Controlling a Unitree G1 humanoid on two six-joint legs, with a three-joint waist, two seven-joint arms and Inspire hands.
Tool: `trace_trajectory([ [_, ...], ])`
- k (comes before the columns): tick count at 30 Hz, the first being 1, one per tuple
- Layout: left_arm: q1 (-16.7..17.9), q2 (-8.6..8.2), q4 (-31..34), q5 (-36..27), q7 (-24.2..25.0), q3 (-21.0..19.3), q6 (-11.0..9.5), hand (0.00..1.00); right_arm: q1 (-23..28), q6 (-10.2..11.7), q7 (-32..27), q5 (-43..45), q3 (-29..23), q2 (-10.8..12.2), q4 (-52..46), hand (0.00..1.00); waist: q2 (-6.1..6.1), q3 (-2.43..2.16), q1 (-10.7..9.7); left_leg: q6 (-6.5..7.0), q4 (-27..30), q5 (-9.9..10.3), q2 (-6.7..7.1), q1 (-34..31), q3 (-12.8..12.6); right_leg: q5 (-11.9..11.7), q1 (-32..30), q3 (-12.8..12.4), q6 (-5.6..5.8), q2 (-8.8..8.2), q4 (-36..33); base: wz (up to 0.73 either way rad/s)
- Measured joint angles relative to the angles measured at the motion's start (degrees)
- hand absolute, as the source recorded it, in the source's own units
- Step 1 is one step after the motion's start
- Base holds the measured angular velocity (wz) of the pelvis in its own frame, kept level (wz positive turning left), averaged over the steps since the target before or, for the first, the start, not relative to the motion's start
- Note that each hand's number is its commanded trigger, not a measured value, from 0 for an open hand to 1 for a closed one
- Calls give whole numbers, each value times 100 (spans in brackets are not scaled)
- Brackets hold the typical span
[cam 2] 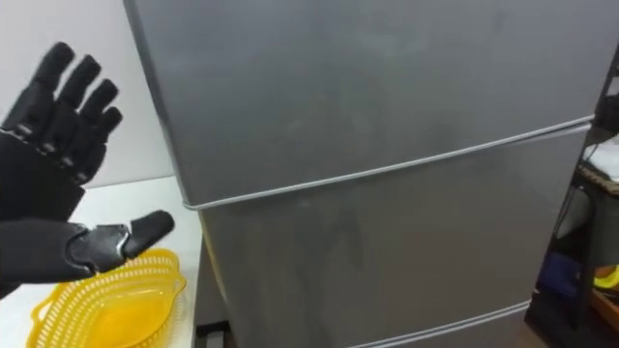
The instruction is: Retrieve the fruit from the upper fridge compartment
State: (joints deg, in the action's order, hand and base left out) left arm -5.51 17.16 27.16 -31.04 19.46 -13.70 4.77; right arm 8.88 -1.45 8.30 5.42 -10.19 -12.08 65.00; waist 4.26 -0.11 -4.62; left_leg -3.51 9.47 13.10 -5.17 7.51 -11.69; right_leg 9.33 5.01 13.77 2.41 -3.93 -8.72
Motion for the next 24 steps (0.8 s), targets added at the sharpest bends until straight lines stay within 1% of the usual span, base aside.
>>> trace_trajectory([
  [2, 0, 0, 0, -1, 138, 151, 26, 0, 7, -131, -3, 265, 47, -11, 116, 0, 11, 5, -3, 0, 0, 0, 1, 3, -4, 0, -2, -65, 0, 4, -6, -4],
  [4, 0, -1, -2, -29, 198, 299, 32, 0, 5, -232, 0, 428, 184, -27, 183, 0, 29, 23, -4, 0, -1, 0, 3, 9, -8, 0, -1, -101, 0, 6, -16, 0],
  [6, 0, -5, -14, -91, 206, 298, 36, 0, 16, -302, 23, 605, 244, -25, 254, 0, 33, 34, -7, 0, -1, 0, 3, 12, -9, 0, -2, -104, 0, 6, -19, 2],
  [7, 0, -5, -14, -94, 228, 307, 38, 0, 21, -371, 65, 720, 274, -28, 312, 0, 24, 42, -7, 0, -1, 0, 3, 11, -9, 0, -1, -103, 0, 6, -23, 4],
  [9, 0, -5, -14, -93, 271, 310, 38, 0, 26, -418, 132, 901, 280, -27, 379, 0, 3, 57, -6, 0, -1, 0, 4, 0, -9, 1, -6, -102, -1, 4, -35, 0],
  [11, 0, 1, -14, -161, 317, 332, 40, 0, 24, -529, 198, 1094, 419, -27, 396, 0, -24, 75, 0, 1, 5, 0, 5, -6, -21, 10, -30, -109, -6, -1, -66, 0],
  [14, 0, 1, -14, -320, 451, 344, 43, 0, 12, -612, 316, 1265, 535, -20, 394, 0, -39, 79, 19, 2, 12, -1, 3, -11, -29, 28, -103, -115, -4, -4, -108, 0],
  [17, 0, 3, -14, -426, 543, 342, 44, 0, 6, -627, 376, 1349, 623, -22, 394, 0, -36, 62, 32, 2, 27, -1, 2, -46, -29, 28, -113, -104, -4, -6, -113, 0],
  [18, 0, 4, -14, -460, 557, 341, 44, 9, 6, -633, 385, 1362, 649, -22, 394, 0, -36, 59, 33, 2, 30, -1, 2, -63, -29, 27, -110, -103, -5, -6, -113, 3],
  [19, 0, 11, -15, -548, 585, 336, 44, 55, 5, -653, 407, 1393, 674, -20, 394, 0, -36, 58, 33, 2, 41, -1, 1, -95, -29, 26, -123, -97, -7, -7, -113, 4],
  [20, 0, 12, -15, -590, 600, 337, 44, 72, 0, -697, 449, 1430, 677, -20, 394, 0, -35, 58, 42, 2, 42, -1, 0, -99, -29, 26, -123, -93, -7, -7, -112, 3],
  [22, 0, 25, -21, -734, 602, 328, 69, 96, -51, -744, 491, 1498, 675, -22, 397, 0, -27, 54, 71, 2, 48, -1, 0, -100, -29, 26, -120, -91, -7, -8, -104, 0],
  [23, 0, 55, -21, -826, 601, 316, 101, 100, -55, -746, 511, 1521, 675, -23, 410, 0, -24, 54, 91, 2, 50, -1, 0, -102, -28, 26, -120, -90, -7, -8, -101, 0],
  [24, 0, 64, -21, -863, 597, 309, 122, 100, -70, -745, 527, 1526, 675, -25, 412, 0, -21, 52, 104, 2, 50, -1, 0, -103, -28, 26, -119, -91, -7, -8, -101, 0],
])
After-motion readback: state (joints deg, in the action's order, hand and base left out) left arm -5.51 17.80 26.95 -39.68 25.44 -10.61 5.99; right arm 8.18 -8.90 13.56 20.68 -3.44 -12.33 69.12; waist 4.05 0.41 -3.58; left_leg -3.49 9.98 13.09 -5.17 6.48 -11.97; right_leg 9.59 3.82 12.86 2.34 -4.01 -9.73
